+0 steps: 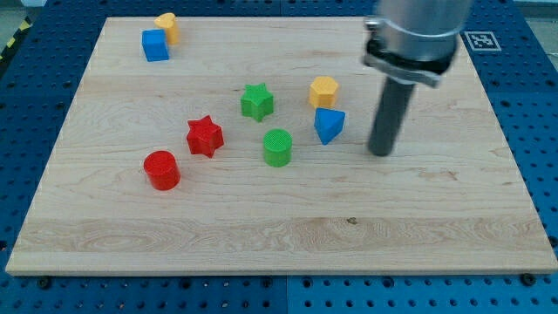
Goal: Point at top left
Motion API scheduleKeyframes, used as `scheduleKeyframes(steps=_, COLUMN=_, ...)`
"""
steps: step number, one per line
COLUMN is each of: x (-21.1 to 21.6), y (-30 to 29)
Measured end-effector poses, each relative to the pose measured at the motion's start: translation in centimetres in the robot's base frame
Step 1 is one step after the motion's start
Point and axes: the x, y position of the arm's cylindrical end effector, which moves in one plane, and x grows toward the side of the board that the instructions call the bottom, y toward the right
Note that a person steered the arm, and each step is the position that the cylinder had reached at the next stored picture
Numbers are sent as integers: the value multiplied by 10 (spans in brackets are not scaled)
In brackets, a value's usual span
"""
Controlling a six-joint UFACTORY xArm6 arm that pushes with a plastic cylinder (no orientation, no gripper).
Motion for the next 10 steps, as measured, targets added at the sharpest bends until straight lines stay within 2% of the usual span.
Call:
scheduleKeyframes(steps=1, x=-25, y=37)
scheduleKeyframes(steps=2, x=-73, y=38)
scheduleKeyframes(steps=3, x=-121, y=16)
scheduleKeyframes(steps=4, x=-156, y=-57)
scheduleKeyframes(steps=5, x=-162, y=-144)
scheduleKeyframes(steps=7, x=-146, y=-311)
scheduleKeyframes(steps=8, x=-156, y=-399)
scheduleKeyframes(steps=9, x=-227, y=-419)
scheduleKeyframes(steps=10, x=-246, y=-418)
